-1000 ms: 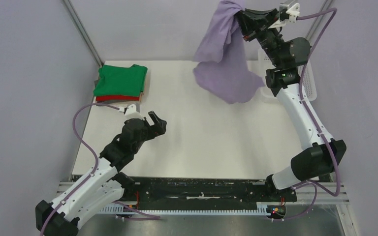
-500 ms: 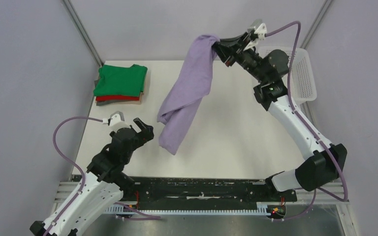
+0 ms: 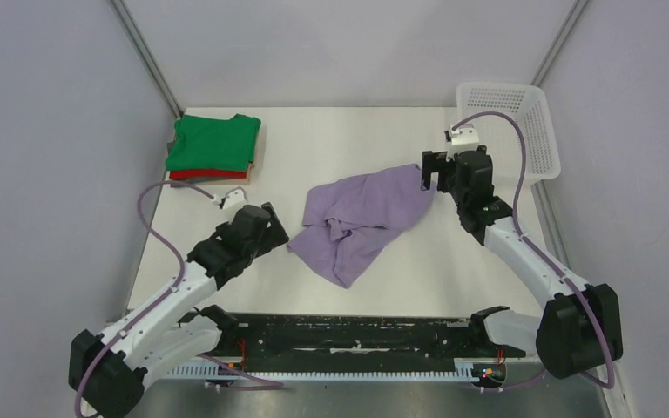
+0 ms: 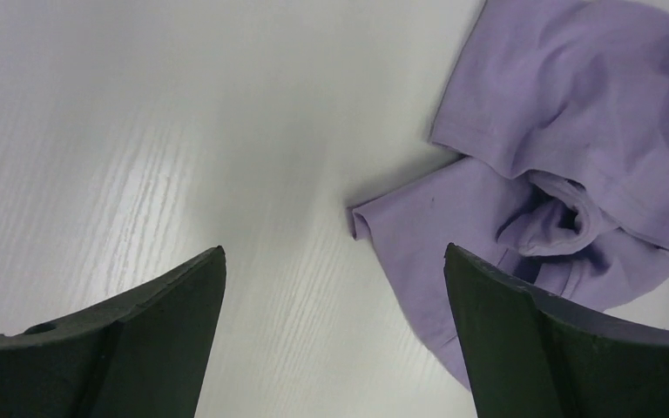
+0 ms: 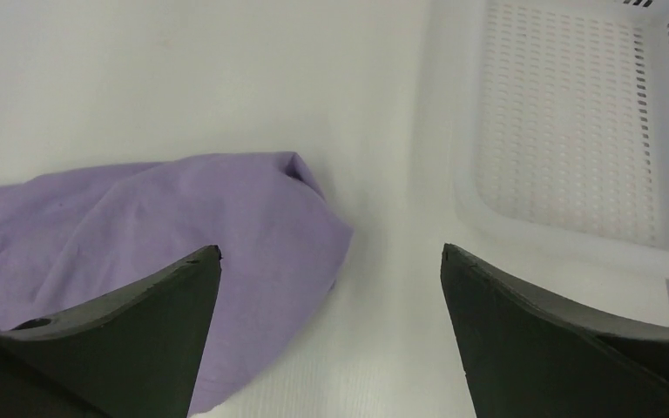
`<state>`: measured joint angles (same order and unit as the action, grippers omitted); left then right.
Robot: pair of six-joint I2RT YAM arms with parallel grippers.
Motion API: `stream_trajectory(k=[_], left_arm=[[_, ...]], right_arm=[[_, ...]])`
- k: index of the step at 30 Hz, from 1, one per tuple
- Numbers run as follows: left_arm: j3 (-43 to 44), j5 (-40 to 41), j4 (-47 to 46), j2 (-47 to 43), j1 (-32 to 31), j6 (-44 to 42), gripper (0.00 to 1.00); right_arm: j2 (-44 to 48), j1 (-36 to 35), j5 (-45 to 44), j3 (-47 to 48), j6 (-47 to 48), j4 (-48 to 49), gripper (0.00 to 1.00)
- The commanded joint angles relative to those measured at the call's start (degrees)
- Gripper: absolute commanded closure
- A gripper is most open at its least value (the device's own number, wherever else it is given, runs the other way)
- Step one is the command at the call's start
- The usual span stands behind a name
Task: Fold and stack the t-shirts
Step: Move the tshirt to the center of the board, then flatten out the tshirt
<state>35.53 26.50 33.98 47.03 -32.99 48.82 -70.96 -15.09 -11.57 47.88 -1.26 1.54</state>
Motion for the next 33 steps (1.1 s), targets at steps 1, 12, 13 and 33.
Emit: stream_trajectory(k=[1,12,13,33], left_arm=[[2.61,-5.45,-3.35,5.61,-0.15,0.93,0.0],[-11.09,-17.16,-23.99,9.84,-0.12,4.56,0.03],[-11.53,-16.57,-24.86,10.73,-0.06,5.11,0.07],[-10.59,-18.74,-38.06,26.44,0.29,3.57,0.55]], right_arm=[[6.46,-3.26,7.48,-4.39,4.1,6.37,0.02],[-13.69,-20.84,21.23,6.29,11.15,6.91,0.02],[-16.91,-22.52,21.35,9.16,12.48,5.84,0.02],[-63.2,-27.18,25.15,55.0,20.59,-9.21,0.07]])
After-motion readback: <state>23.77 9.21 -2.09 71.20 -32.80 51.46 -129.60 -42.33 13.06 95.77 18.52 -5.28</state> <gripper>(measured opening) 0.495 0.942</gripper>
